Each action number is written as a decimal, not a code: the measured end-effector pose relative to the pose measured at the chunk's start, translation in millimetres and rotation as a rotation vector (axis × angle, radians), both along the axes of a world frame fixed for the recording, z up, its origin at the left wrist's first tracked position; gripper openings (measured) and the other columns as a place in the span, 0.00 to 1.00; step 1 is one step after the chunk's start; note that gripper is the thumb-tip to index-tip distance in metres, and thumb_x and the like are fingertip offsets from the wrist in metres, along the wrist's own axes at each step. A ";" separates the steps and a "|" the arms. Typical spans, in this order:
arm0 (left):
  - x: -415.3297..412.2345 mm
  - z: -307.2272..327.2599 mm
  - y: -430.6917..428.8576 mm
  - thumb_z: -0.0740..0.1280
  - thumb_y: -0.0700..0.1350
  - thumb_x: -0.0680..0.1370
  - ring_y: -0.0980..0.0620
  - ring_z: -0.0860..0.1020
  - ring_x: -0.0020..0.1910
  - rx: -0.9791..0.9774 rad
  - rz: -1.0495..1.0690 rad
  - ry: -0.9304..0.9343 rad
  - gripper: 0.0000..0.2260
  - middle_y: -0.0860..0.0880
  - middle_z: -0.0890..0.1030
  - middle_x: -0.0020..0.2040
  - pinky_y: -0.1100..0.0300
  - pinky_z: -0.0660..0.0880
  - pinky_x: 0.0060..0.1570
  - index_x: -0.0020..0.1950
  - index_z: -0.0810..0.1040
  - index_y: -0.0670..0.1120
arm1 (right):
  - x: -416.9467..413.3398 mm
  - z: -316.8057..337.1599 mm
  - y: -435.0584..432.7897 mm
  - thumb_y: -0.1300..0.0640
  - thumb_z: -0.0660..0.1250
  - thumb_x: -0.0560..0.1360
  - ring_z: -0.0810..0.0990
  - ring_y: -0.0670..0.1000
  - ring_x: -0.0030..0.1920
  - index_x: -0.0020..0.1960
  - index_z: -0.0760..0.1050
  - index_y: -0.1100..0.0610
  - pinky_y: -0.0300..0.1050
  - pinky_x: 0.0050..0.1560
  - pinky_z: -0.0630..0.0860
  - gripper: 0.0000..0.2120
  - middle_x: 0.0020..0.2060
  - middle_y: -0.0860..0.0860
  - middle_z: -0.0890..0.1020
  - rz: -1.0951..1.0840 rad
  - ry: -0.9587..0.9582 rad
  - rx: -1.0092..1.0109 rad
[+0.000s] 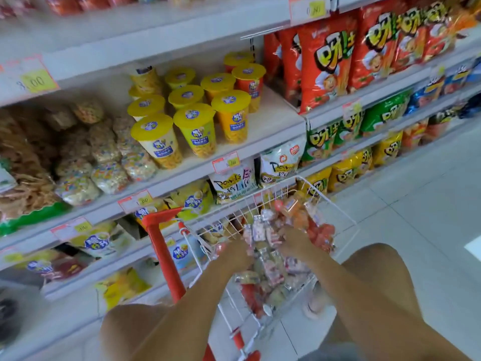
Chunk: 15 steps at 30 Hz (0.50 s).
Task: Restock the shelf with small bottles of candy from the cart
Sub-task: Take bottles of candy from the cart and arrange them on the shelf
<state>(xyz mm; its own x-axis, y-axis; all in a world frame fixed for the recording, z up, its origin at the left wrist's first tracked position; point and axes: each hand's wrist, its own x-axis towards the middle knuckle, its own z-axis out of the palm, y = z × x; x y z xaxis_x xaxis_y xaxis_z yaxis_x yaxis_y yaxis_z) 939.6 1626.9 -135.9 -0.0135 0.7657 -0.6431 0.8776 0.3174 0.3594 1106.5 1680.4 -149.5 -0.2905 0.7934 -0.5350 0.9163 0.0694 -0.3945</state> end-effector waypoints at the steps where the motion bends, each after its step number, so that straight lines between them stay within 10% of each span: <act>1: 6.5 -11.8 -0.3 0.63 0.44 0.79 0.46 0.76 0.51 -0.048 0.053 -0.002 0.12 0.41 0.77 0.52 0.55 0.72 0.52 0.56 0.76 0.37 | 3.6 -6.6 -5.9 0.60 0.62 0.77 0.78 0.56 0.58 0.63 0.72 0.63 0.42 0.51 0.74 0.16 0.58 0.58 0.78 0.055 -0.066 -0.020; 5: 32.1 -52.6 -1.7 0.64 0.46 0.79 0.57 0.67 0.29 -0.172 0.320 -0.113 0.13 0.49 0.69 0.33 0.65 0.68 0.31 0.35 0.71 0.44 | 19.1 -28.2 -17.6 0.62 0.57 0.77 0.78 0.54 0.58 0.60 0.76 0.60 0.46 0.55 0.74 0.14 0.58 0.55 0.80 0.212 -0.285 -0.018; 10: 58.8 -76.3 -4.8 0.67 0.49 0.77 0.47 0.79 0.47 -0.176 0.680 -0.278 0.25 0.38 0.78 0.55 0.60 0.76 0.43 0.68 0.68 0.34 | 22.3 -32.5 -21.2 0.67 0.59 0.76 0.80 0.54 0.55 0.55 0.77 0.61 0.45 0.51 0.77 0.12 0.54 0.55 0.81 0.303 -0.376 0.024; 15: 79.3 -81.6 -7.3 0.65 0.47 0.79 0.55 0.71 0.33 -0.176 0.867 -0.316 0.32 0.45 0.77 0.45 0.65 0.70 0.27 0.75 0.53 0.37 | 25.7 -33.8 -25.1 0.62 0.61 0.76 0.80 0.53 0.53 0.56 0.76 0.60 0.44 0.49 0.77 0.11 0.52 0.54 0.81 0.293 -0.359 0.037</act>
<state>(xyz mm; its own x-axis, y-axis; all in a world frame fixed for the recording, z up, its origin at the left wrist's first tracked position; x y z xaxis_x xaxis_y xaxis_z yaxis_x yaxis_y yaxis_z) 1019.0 1619.5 -217.5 -0.3387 0.4613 -0.8200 0.1795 0.8872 0.4250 1132.2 1655.3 -183.4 -0.3064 0.7263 -0.6153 0.9342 0.3536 -0.0478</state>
